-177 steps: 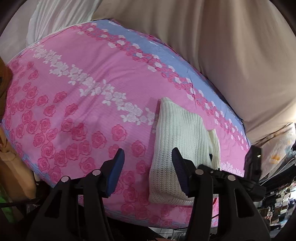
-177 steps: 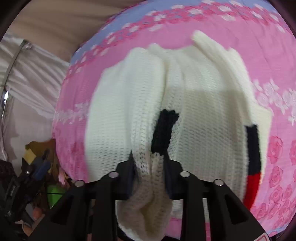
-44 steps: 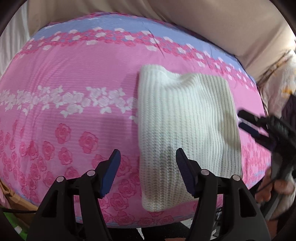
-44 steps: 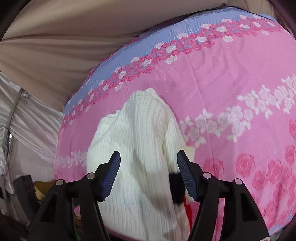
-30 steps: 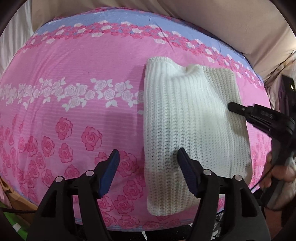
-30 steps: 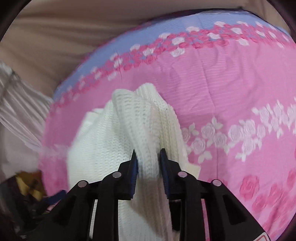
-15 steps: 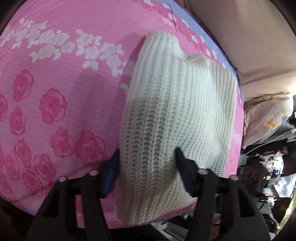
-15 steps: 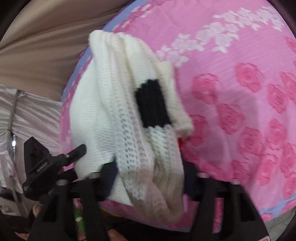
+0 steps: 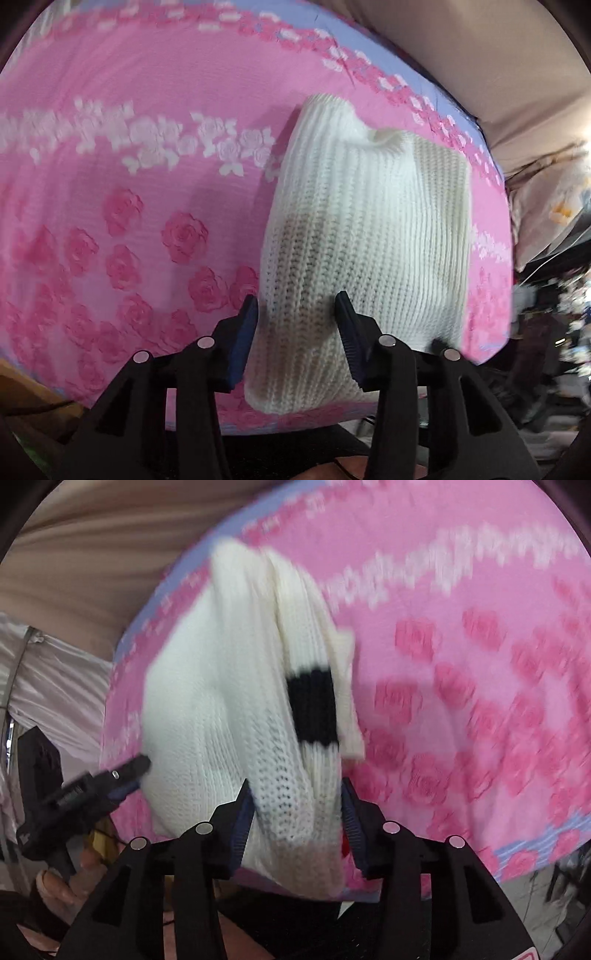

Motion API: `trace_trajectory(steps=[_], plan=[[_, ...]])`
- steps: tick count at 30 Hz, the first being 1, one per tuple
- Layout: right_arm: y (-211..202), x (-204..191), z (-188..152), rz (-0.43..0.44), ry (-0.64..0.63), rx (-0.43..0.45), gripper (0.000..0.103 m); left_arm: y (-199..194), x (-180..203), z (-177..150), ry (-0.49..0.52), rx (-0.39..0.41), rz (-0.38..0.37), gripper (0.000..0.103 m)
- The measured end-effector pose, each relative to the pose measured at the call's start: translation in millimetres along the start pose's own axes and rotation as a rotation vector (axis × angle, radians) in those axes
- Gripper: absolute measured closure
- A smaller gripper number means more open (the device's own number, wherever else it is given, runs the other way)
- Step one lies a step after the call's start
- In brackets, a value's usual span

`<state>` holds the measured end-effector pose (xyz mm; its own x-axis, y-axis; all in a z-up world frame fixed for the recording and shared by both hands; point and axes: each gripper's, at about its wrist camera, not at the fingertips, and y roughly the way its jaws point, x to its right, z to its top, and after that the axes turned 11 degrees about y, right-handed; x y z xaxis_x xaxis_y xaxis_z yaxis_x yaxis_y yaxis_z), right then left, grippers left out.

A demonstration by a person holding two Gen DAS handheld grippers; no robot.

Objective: Fold small clothes

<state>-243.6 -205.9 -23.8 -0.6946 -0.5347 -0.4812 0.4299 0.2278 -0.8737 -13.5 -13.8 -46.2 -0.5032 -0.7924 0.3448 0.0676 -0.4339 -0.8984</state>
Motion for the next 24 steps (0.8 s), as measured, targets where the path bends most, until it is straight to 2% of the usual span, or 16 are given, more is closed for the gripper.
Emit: trace_trajectory(steps=[2, 4, 7, 10, 12, 13, 15, 16, 17, 19, 21, 22, 23, 24], plan=[[-17, -13, 11, -0.010, -0.033, 0.081, 0.046, -8, 10, 3, 0.062, 0.029, 0.069, 0.061], [-22, -22, 29, 0.026, -0.047, 0.110, 0.044, -12, 18, 7, 0.102, 0.041, 0.098, 0.060], [-10, -47, 58, 0.048, -0.070, 0.105, 0.035, -14, 28, 9, 0.155, 0.050, 0.156, 0.058], [23, -71, 88, 0.000, -0.145, 0.098, 0.035, -16, 25, 9, 0.182, 0.053, 0.184, 0.057], [39, -76, 102, 0.005, -0.133, 0.039, 0.075, -16, 28, 10, 0.197, 0.058, 0.204, 0.057], [38, -82, 105, 0.026, -0.121, 0.023, 0.091, -17, 29, 10, 0.204, 0.059, 0.214, 0.057], [8, -101, 102, 0.148, -0.153, 0.084, 0.091, -20, 31, 10, 0.215, 0.069, 0.235, 0.056], [-5, -107, 98, 0.165, -0.181, 0.119, 0.091, -21, 32, 10, 0.222, 0.076, 0.247, 0.054], [-12, -109, 96, 0.154, -0.201, 0.153, 0.091, -22, 32, 10, 0.230, 0.083, 0.263, 0.052], [1, -97, 102, 0.080, -0.198, 0.157, 0.091, -21, 32, 10, 0.237, 0.084, 0.275, 0.052], [37, -66, 112, -0.083, -0.145, 0.095, 0.089, -19, 33, 10, 0.235, 0.077, 0.276, 0.052], [44, -53, 112, -0.096, -0.093, 0.065, 0.088, -18, 33, 10, 0.237, 0.076, 0.277, 0.052], [34, -43, 108, -0.022, -0.039, 0.073, 0.083, -17, 34, 11, 0.240, 0.073, 0.283, 0.052], [21, -41, 101, 0.033, -0.022, 0.096, 0.082, -17, 35, 11, 0.242, 0.074, 0.285, 0.052]])
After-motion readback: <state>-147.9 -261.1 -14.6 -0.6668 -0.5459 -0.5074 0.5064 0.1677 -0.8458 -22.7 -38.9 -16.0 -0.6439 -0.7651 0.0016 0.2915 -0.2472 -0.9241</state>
